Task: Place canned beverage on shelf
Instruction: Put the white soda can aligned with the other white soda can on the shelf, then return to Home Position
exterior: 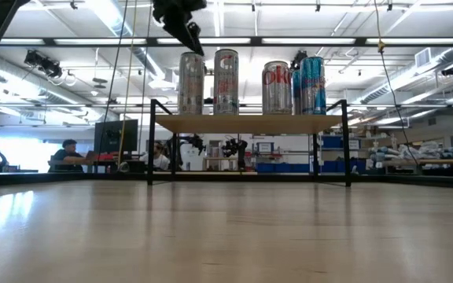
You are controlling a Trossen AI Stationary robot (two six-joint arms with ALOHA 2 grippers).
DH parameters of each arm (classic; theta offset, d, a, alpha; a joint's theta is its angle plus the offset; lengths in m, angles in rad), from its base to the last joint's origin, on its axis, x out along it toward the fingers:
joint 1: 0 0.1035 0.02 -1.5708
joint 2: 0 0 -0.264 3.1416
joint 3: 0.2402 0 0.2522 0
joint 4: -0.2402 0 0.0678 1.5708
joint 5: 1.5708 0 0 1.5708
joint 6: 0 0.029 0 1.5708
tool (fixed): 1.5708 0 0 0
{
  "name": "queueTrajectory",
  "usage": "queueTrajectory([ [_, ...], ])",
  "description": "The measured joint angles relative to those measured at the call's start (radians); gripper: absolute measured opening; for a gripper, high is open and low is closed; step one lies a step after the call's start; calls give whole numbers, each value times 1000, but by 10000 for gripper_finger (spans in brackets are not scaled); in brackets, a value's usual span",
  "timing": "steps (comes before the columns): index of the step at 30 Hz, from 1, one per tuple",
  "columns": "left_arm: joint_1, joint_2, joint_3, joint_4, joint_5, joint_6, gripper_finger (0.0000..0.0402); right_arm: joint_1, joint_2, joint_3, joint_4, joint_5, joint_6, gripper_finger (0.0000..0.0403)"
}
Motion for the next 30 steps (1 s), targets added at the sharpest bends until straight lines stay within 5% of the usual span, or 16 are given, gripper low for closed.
queueTrajectory([
  [10,-3,-3,178,-38,0,-75,318,0,0,0,0,2,0,285],
  [22,-25,-47,159,-103,63,-159,318,0,-26,0,-5,120,-53,285],
  [30,8,-62,158,-188,183,-193,318,0,-160,0,15,206,-50,285],
])
